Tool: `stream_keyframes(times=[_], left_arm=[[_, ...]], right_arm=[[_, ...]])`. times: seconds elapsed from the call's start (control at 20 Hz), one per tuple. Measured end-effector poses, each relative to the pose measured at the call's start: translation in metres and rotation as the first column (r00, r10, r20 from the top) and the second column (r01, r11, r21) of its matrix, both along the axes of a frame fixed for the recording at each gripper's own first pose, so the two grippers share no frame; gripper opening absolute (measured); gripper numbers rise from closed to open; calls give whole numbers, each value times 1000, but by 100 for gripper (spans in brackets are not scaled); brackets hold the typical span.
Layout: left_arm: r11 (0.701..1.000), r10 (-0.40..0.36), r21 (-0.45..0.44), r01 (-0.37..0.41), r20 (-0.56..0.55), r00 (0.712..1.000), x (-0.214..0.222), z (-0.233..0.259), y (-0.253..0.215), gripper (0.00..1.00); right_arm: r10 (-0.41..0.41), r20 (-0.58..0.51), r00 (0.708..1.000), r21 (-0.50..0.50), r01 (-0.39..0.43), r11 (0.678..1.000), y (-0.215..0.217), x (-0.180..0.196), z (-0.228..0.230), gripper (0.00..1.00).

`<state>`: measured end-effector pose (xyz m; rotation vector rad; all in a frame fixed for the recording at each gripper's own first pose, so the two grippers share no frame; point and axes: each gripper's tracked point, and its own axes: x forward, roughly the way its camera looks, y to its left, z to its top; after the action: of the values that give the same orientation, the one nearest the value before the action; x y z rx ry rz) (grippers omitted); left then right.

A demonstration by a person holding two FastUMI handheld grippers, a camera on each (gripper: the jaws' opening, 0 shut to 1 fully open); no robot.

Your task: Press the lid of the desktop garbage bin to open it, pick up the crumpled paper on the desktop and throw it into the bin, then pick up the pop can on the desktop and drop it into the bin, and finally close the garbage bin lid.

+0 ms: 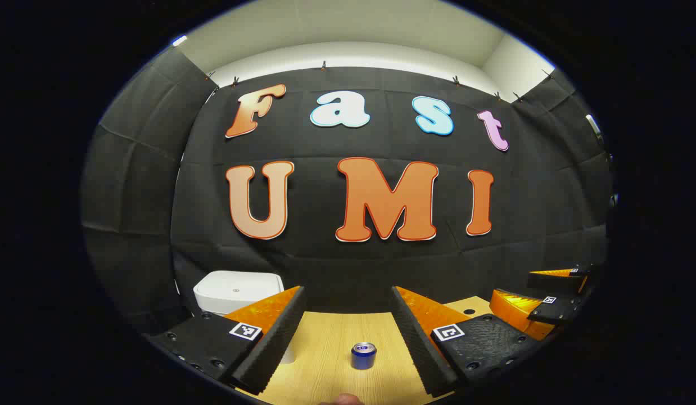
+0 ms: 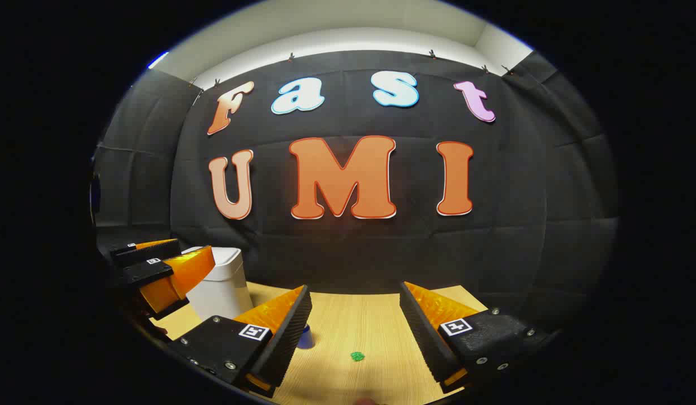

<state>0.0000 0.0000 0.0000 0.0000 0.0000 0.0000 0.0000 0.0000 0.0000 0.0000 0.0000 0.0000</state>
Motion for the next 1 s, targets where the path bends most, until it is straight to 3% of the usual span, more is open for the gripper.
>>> stream_keyframes(times=[0.2,0.4,1.0], left_arm=[[1000,16,6,-16,7,1000,-1,3,4,94],[1000,23,20,-23,9,1000,-2,4,4,94],[1000,2,24,-2,-7,1000,-2,-2,-1,94]], right_arm=[[15,-24,1000,-21,-15,1000,7,0,-7,94],[31,21,999,-62,-29,998,13,-4,3,94],[23,-5,1000,-55,-23,998,12,-1,-4,94]])
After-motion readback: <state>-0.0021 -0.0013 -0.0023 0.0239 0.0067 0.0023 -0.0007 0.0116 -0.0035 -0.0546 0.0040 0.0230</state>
